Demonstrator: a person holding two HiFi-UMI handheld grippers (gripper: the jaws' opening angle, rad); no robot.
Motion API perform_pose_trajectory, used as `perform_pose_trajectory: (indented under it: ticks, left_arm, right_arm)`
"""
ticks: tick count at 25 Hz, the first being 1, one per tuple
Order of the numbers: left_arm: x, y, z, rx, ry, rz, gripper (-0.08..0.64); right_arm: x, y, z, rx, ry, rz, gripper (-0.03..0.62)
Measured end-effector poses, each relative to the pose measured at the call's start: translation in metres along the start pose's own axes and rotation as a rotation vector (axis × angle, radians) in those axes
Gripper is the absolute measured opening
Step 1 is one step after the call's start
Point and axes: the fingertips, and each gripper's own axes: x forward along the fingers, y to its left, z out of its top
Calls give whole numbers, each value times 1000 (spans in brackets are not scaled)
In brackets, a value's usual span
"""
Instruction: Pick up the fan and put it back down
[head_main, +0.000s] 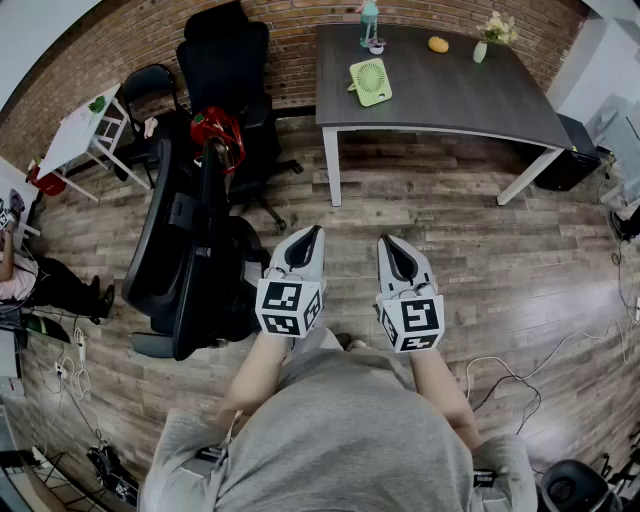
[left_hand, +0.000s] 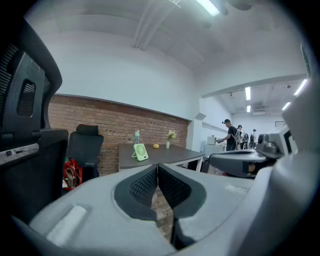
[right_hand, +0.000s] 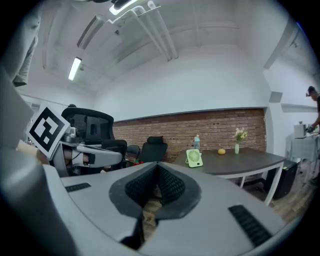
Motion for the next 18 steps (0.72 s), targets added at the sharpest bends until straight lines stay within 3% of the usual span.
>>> perform_pose_trajectory:
  ticks: [18]
  left_arm:
    - [-9, 0, -4, -19, -4, -13, 21]
  right_arm:
    - [-1, 12, -6, 1, 14, 53, 3]
